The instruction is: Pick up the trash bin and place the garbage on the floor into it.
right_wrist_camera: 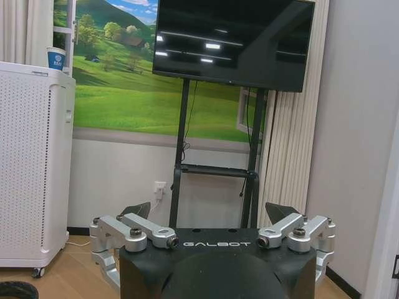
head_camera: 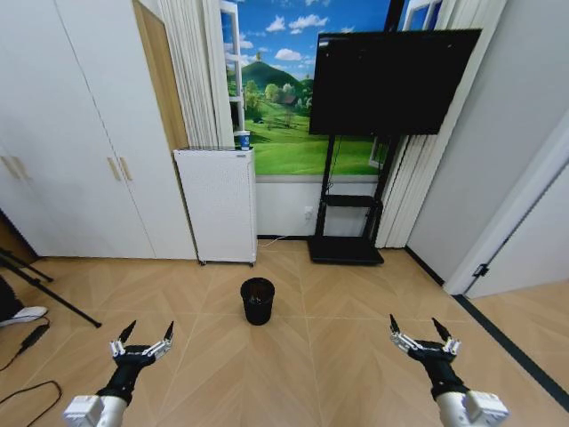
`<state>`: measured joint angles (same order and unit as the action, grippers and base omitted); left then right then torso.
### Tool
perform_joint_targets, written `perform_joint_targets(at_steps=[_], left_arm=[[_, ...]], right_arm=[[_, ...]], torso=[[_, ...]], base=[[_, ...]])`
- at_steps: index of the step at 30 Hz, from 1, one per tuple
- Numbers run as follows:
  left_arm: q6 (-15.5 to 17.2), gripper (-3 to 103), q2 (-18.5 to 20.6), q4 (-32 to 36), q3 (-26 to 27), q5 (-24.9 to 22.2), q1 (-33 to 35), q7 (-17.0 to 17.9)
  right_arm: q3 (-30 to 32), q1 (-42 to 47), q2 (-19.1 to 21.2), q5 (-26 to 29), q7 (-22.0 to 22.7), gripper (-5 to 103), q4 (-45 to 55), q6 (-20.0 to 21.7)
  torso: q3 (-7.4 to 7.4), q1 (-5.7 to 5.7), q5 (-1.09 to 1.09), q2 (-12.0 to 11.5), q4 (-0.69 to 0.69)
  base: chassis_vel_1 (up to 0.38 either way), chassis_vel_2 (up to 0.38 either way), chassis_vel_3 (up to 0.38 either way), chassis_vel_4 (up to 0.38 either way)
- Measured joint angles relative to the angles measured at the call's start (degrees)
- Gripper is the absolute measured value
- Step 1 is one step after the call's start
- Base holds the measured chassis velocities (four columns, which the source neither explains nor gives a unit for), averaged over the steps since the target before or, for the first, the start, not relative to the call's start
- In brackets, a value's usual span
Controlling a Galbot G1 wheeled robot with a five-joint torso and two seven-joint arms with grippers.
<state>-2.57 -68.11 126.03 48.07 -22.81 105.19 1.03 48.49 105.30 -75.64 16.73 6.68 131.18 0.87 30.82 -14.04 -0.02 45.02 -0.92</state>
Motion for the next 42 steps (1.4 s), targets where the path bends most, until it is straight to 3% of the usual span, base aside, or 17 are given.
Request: perform_joint_targets(at_steps=[12, 42], left_arm=[[0.0, 100, 0.0, 0.0, 0.0, 0.0, 0.0, 0.0], [0.0, 100, 0.0, 0.0, 0.0, 0.0, 0.0, 0.0]], right_arm=[[0.0, 0.0, 0.0, 0.0, 0.0, 100, 0.0, 0.0], [0.0, 0.0, 0.0, 0.0, 0.0, 100, 0.0, 0.0]], torso=[[0.01, -0.01, 0.05, 0.0, 0.00], [0.00, 0.00, 0.03, 0.0, 0.00]], base=[[-0.171, -0.138, 0.134, 0.144], [-0.038, -0.036, 0.040, 0.040]])
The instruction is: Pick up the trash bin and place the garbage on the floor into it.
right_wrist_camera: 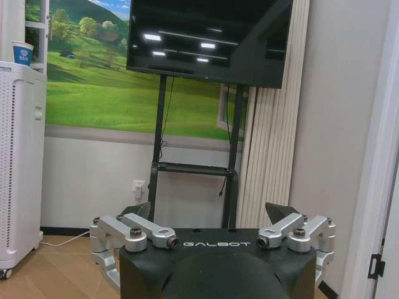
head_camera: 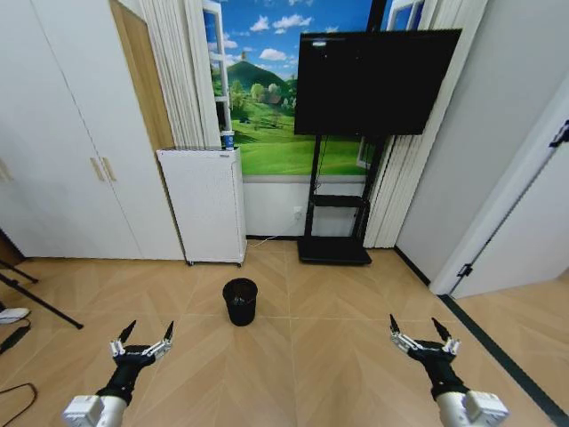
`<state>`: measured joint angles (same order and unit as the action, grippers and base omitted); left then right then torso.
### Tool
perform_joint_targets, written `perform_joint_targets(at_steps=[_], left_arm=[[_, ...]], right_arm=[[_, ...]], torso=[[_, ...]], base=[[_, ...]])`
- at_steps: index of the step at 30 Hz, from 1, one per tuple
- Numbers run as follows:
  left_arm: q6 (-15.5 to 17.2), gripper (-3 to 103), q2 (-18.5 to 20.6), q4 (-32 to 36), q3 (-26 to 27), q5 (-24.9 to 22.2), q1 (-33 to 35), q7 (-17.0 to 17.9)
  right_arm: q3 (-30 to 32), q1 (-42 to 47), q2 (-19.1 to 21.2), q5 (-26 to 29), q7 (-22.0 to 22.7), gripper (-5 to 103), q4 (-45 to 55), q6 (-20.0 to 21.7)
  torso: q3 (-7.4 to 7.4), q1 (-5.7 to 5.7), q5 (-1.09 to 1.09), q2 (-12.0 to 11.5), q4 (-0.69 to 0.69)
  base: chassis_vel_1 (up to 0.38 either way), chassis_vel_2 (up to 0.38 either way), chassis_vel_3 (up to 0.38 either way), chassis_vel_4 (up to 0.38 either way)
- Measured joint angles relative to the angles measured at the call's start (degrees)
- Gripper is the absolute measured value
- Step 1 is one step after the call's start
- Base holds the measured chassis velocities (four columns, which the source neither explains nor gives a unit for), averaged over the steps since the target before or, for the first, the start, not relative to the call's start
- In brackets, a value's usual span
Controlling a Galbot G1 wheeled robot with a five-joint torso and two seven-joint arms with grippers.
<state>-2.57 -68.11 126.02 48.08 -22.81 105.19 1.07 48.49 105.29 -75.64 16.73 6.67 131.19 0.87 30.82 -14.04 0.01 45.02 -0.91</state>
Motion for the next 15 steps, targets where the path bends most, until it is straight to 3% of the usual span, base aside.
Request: perform_joint_targets(at_steps=[6, 15], left_arm=[[0.0, 100, 0.0, 0.0, 0.0, 0.0, 0.0, 0.0], [0.0, 100, 0.0, 0.0, 0.0, 0.0, 0.0, 0.0]], right_arm=[[0.0, 0.0, 0.0, 0.0, 0.0, 100, 0.0, 0.0], [0.0, 0.0, 0.0, 0.0, 0.0, 100, 0.0, 0.0]], torso=[[0.00, 0.00, 0.00, 0.0, -0.01], [0.00, 0.00, -0.03, 0.0, 0.00]], base=[[-0.110, -0.110, 0.119, 0.113], [0.015, 0.020, -0.014, -0.014]])
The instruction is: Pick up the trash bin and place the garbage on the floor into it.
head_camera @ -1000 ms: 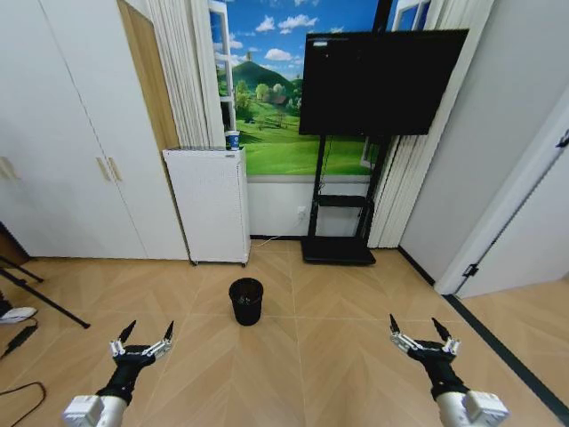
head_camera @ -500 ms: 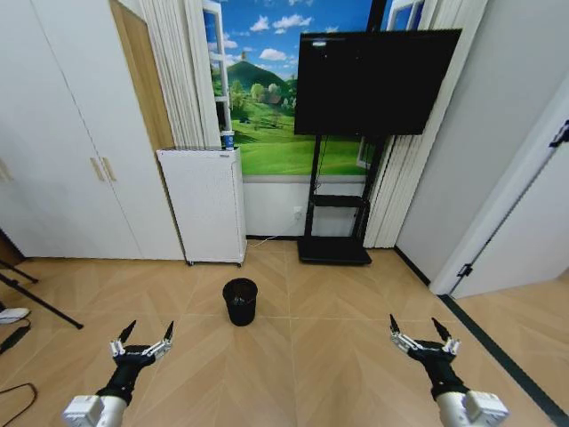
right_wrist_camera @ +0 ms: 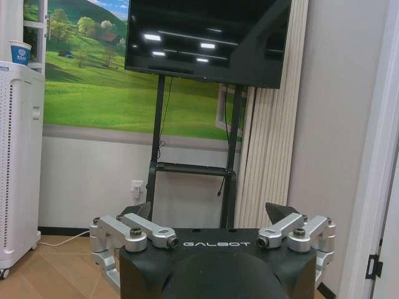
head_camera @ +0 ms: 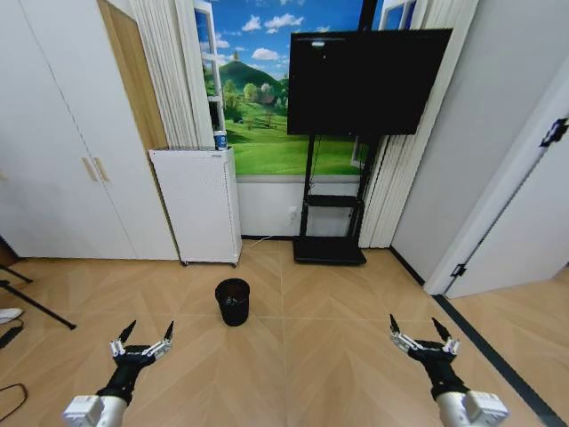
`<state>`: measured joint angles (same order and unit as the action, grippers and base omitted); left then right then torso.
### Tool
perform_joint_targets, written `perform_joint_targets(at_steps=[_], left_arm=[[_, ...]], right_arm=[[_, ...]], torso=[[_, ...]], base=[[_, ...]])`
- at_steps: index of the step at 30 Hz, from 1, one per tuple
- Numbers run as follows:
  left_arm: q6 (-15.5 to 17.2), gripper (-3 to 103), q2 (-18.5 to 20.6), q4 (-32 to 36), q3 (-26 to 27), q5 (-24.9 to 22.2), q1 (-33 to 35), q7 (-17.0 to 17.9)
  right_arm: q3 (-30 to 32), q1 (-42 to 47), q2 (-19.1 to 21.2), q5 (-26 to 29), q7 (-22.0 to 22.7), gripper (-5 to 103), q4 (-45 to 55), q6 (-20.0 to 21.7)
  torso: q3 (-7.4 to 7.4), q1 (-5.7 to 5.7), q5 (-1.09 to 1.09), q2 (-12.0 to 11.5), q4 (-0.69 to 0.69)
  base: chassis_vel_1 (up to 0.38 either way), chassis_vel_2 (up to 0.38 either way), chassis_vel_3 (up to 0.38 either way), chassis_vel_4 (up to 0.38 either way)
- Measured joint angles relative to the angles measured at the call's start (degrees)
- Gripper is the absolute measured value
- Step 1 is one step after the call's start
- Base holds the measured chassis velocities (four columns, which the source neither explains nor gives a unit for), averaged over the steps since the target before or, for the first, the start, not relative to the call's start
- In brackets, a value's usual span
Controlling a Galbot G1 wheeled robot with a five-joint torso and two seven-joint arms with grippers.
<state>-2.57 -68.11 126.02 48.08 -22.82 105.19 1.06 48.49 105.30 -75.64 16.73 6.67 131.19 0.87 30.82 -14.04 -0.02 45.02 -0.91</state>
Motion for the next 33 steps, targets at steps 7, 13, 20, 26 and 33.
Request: perform_joint_targets(at_steps=[7, 13, 20, 26, 33], left_arm=[[0.0, 100, 0.0, 0.0, 0.0, 0.0, 0.0, 0.0], [0.0, 100, 0.0, 0.0, 0.0, 0.0, 0.0, 0.0], [0.0, 100, 0.0, 0.0, 0.0, 0.0, 0.0, 0.0], [0.0, 100, 0.0, 0.0, 0.0, 0.0, 0.0, 0.0], [0.0, 100, 0.0, 0.0, 0.0, 0.0, 0.0, 0.0]], right_arm=[[0.0, 0.0, 0.0, 0.0, 0.0, 100, 0.0, 0.0], [0.0, 0.0, 0.0, 0.0, 0.0, 100, 0.0, 0.0], [0.0, 0.0, 0.0, 0.0, 0.0, 100, 0.0, 0.0], [0.0, 0.0, 0.0, 0.0, 0.0, 100, 0.0, 0.0], [0.0, 0.0, 0.0, 0.0, 0.0, 100, 0.0, 0.0]], torso=[[0.00, 0.00, 0.02, 0.0, -0.01], [0.01, -0.01, 0.02, 0.0, 0.00], [-0.01, 0.02, 0.01, 0.0, 0.00], [-0.01, 0.03, 0.02, 0.0, -0.01], [0.01, 0.00, 0.02, 0.0, 0.00]], base=[[0.000, 0.000, 0.000, 0.000], [0.044, -0.019, -0.043, 0.044], [0.124, -0.107, -0.118, 0.112], [0.061, -0.061, -0.064, 0.053], [0.000, 0.000, 0.000, 0.000]])
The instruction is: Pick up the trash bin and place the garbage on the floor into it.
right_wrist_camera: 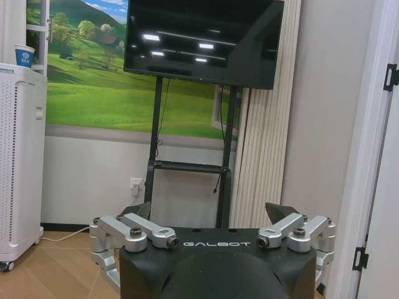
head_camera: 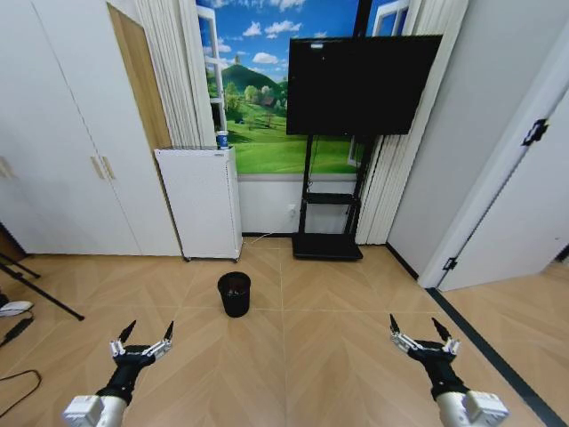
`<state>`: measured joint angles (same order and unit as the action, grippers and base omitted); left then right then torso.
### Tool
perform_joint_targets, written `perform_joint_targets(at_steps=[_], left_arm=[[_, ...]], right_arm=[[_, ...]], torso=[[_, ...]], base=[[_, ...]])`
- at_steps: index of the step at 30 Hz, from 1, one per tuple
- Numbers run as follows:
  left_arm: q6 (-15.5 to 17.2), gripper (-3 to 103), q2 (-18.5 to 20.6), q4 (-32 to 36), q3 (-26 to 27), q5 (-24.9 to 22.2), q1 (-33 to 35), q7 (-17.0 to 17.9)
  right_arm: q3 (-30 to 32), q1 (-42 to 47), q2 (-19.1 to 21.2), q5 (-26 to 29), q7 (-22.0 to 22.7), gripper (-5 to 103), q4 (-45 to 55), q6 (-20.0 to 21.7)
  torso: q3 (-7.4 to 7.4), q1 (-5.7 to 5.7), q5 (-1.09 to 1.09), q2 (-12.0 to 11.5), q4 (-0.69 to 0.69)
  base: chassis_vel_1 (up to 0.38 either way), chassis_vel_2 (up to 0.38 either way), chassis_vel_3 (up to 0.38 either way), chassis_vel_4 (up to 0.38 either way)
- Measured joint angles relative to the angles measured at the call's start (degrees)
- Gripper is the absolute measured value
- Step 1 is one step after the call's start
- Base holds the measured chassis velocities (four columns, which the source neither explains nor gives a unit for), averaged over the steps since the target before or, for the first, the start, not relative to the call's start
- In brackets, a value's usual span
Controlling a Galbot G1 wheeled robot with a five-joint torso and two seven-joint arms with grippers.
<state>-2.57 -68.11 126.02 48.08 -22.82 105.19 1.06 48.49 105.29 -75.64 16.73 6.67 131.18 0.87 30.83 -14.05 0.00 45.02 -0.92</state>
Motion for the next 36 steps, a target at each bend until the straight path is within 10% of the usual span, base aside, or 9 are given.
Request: perform_joint_targets(at_steps=[36], left_arm=[[0.0, 100, 0.0, 0.0, 0.0, 0.0, 0.0, 0.0]], right_arm=[[0.0, 0.0, 0.0, 0.0, 0.0, 100, 0.0, 0.0]], torso=[[0.01, -0.02, 0.00, 0.0, 0.00]], base=[[0.053, -0.048, -0.057, 0.050]])
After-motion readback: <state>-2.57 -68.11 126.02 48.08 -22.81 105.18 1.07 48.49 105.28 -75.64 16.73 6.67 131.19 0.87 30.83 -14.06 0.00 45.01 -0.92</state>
